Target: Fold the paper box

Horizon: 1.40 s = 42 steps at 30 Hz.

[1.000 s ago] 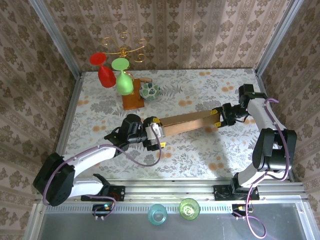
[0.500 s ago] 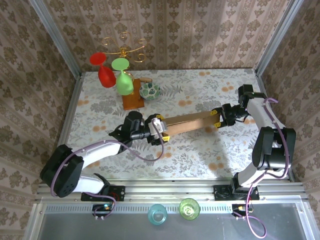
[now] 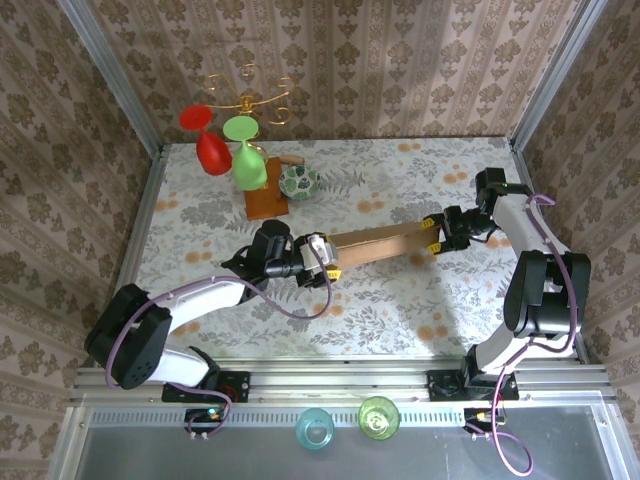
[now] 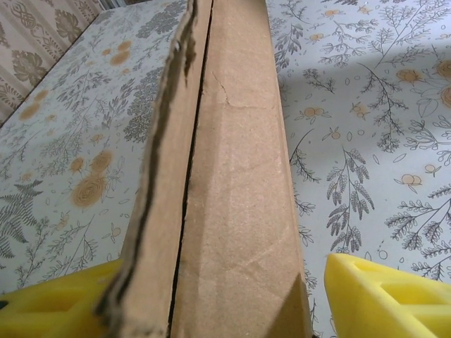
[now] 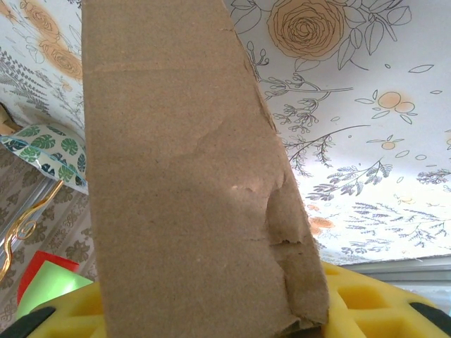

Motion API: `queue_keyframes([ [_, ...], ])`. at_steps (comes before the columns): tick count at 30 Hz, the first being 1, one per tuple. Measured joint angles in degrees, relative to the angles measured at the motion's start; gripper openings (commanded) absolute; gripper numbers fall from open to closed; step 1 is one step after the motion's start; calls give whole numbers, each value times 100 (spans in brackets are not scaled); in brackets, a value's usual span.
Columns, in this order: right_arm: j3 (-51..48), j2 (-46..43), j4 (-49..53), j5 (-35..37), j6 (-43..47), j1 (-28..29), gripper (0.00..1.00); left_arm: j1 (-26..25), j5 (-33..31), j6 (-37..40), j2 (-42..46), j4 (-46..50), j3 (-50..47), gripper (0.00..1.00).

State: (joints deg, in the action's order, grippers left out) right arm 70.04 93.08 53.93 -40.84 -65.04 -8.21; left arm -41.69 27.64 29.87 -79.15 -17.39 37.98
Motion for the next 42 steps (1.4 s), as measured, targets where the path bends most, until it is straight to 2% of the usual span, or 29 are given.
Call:
queue_keyframes([
  [6,0,9,-24,-2,-52,0,47,0,-24,17,-35,-13,7,61],
  [11,0,35,-138,-11,-118,-2,56,0,-48,9,-74,-15,59,53],
  [16,11,35,-201,-22,-190,-15,66,-13,-42,-76,-76,114,153,51],
  [23,168,35,-236,-28,-223,-15,71,-22,-22,-339,-79,212,254,48],
  [30,745,35,-57,-22,-33,-15,77,138,162,-767,-61,221,321,46],
  [32,916,31,9,-2,33,-15,89,219,247,-879,-26,234,321,46],
  [33,990,17,26,13,74,-15,90,262,302,-935,9,273,321,46],
  [38,1231,-155,55,164,358,-15,91,433,610,-1110,264,599,321,46],
  [42,1517,-323,59,413,933,-13,82,566,973,-1213,498,922,321,46],
])
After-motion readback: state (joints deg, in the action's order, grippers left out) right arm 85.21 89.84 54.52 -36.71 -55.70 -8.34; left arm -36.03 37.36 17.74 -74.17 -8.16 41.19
